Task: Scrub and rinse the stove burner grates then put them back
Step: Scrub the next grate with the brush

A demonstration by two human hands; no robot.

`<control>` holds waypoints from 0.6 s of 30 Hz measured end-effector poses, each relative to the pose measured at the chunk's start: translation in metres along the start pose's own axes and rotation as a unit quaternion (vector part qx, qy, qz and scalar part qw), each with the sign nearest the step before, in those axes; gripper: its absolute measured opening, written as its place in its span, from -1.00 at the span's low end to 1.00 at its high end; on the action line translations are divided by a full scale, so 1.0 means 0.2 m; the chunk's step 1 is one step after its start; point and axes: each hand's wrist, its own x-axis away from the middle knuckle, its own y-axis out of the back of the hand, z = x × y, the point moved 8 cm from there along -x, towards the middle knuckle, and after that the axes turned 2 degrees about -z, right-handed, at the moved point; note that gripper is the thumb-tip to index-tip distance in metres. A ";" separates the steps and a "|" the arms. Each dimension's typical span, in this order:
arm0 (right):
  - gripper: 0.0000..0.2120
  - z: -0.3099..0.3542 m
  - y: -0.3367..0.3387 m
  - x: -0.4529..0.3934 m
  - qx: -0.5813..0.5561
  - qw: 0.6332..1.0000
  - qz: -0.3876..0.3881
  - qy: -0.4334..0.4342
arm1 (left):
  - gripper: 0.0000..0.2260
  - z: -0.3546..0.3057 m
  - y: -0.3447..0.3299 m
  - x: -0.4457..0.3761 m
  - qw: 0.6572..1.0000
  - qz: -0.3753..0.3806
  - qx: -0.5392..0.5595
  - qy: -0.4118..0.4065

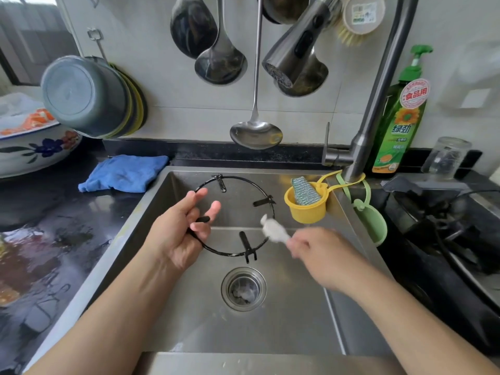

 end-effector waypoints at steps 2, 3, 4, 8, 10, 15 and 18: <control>-0.67 0.03 -0.11 0.07 -0.007 0.996 0.084 0.007 | -0.81 -0.02 0.02 -0.01 1.000 -0.005 0.008 -0.004; -0.67 0.03 -0.10 0.07 -0.002 0.997 0.083 0.004 | -0.80 -0.02 0.02 0.00 1.000 -0.003 0.006 -0.004; -0.67 0.02 -0.06 0.03 0.007 0.999 0.051 -0.003 | -0.80 -0.02 0.01 0.00 1.000 0.001 0.001 -0.003; -0.62 -0.06 0.13 -0.07 0.020 0.995 -0.089 -0.035 | -0.78 0.03 -0.05 0.03 0.999 0.021 -0.024 0.006; -0.65 -0.03 0.06 -0.04 -0.002 0.999 -0.048 -0.023 | -0.80 0.01 -0.04 0.02 1.000 0.018 -0.012 -0.004; -0.68 0.00 -0.08 0.02 0.005 0.999 0.047 -0.011 | -0.79 -0.02 -0.02 0.02 1.000 0.015 -0.002 -0.010; -0.64 -0.09 0.06 -0.09 0.029 0.997 -0.050 -0.049 | -0.78 0.03 -0.05 0.02 0.999 0.030 -0.025 0.008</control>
